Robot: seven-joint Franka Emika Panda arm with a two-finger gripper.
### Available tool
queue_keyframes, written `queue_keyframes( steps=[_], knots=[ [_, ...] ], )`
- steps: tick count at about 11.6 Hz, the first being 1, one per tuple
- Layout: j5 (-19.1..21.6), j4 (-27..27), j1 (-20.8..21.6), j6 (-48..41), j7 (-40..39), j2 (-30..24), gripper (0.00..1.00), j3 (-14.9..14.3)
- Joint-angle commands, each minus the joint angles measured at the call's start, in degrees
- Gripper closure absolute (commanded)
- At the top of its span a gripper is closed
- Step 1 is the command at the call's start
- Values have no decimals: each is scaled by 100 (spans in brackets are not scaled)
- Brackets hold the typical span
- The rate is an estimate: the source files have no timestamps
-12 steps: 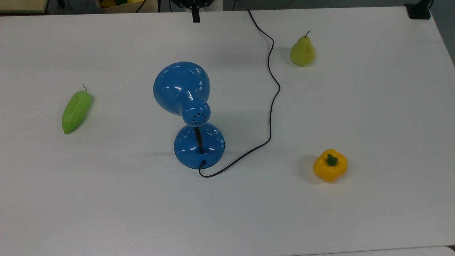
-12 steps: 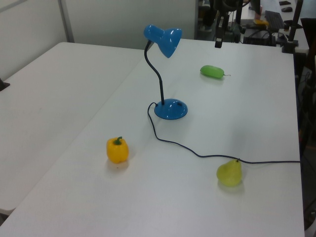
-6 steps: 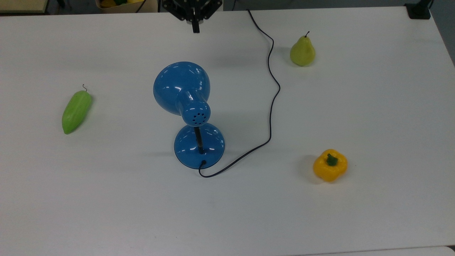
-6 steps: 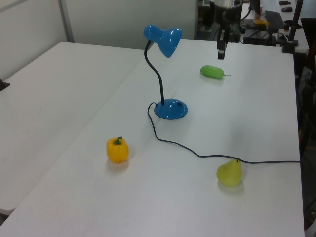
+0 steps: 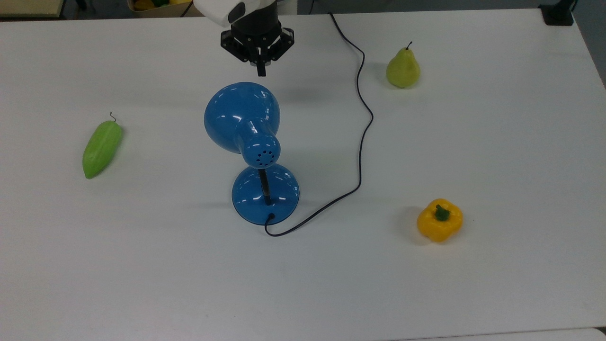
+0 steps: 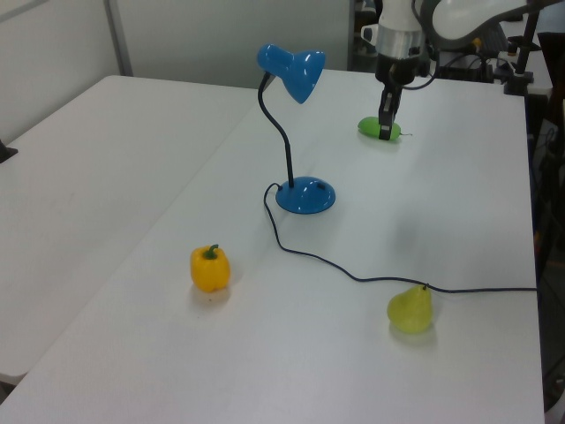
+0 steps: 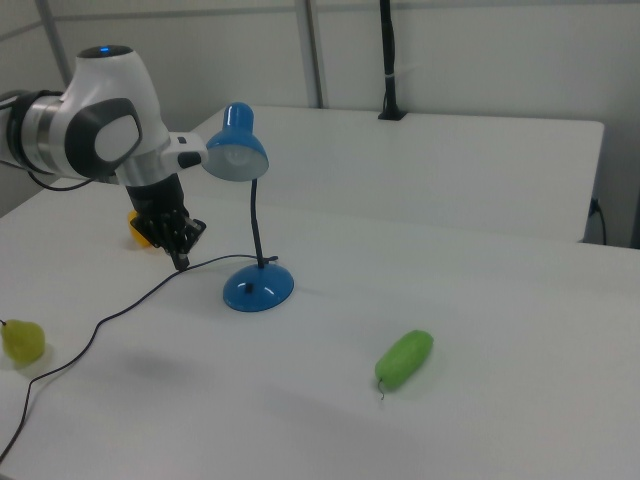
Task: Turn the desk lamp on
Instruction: 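Move the gripper down toward the switch on the blue lamp base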
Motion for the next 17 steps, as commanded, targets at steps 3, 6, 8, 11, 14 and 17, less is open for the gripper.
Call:
queue_keyframes(
  steps=[3, 6, 8, 11, 14, 17],
  knots=[
    [-315, -232, -28, 1105, -156, 431, 100, -15],
    [-324, -267, -28, 1958, -156, 792, 100, -15],
    [-324, -267, -28, 2425, -156, 1003, 100, -15],
    [-324, -259, -28, 3039, -147, 1231, 100, -15],
    [-324, -259, -37, 3602, -147, 1478, 100, -15],
    [-324, -250, -28, 3850, -147, 1636, 100, -15]
  ],
)
